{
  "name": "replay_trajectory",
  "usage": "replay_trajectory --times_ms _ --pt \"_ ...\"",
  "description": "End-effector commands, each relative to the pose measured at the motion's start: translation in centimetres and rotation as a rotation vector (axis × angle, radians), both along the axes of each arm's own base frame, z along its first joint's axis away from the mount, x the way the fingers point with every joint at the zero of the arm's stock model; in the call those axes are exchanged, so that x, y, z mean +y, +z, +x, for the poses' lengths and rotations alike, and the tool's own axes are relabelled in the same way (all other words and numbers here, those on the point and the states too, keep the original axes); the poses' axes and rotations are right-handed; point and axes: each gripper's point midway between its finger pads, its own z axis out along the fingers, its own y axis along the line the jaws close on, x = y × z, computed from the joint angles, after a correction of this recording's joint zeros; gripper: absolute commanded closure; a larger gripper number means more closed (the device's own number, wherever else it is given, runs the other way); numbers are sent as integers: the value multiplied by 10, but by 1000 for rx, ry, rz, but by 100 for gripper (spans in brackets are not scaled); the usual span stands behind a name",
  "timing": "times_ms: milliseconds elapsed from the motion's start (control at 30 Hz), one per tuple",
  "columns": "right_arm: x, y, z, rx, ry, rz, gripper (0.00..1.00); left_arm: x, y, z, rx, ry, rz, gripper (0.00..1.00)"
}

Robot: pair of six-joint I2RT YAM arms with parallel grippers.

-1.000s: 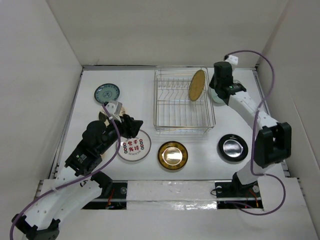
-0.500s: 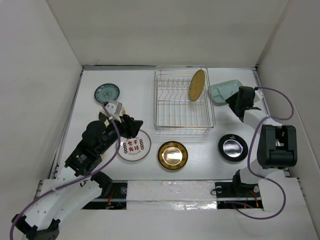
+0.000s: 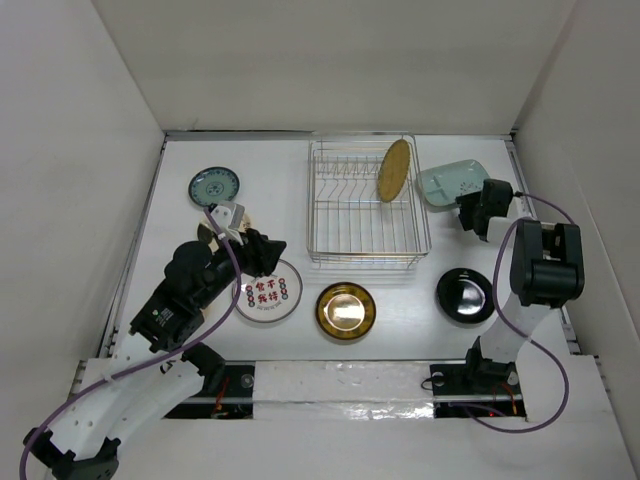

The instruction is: Load the plates into the dish rack

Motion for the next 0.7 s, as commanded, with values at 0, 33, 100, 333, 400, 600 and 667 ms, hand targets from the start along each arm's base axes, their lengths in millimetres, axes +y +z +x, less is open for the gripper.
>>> replay_trajectory --times_ms 0,33,100,333,400,600,667 --pt "-7 24 33 -109 -41 64 45 -1 9 3 -32 -1 -6 54" --pt "-6 21 35 -107 -44 73 46 -1 9 3 -32 -1 -6 54" --pt "-9 15 41 -105 -52 102 47 -1 8 4 -31 4 -5 54" --pt "-3 -5 55 -95 -52 175 61 -1 5 8 -21 11 10 54" --pt "-3 -9 56 -99 -61 184 74 0 4 8 -20 20 12 54" --pt "-23 5 46 -139 -98 139 100 1 5 9 -21 23 12 54" --pt "-36 37 41 -145 -88 25 100 0 4 9 -18 23 14 55"
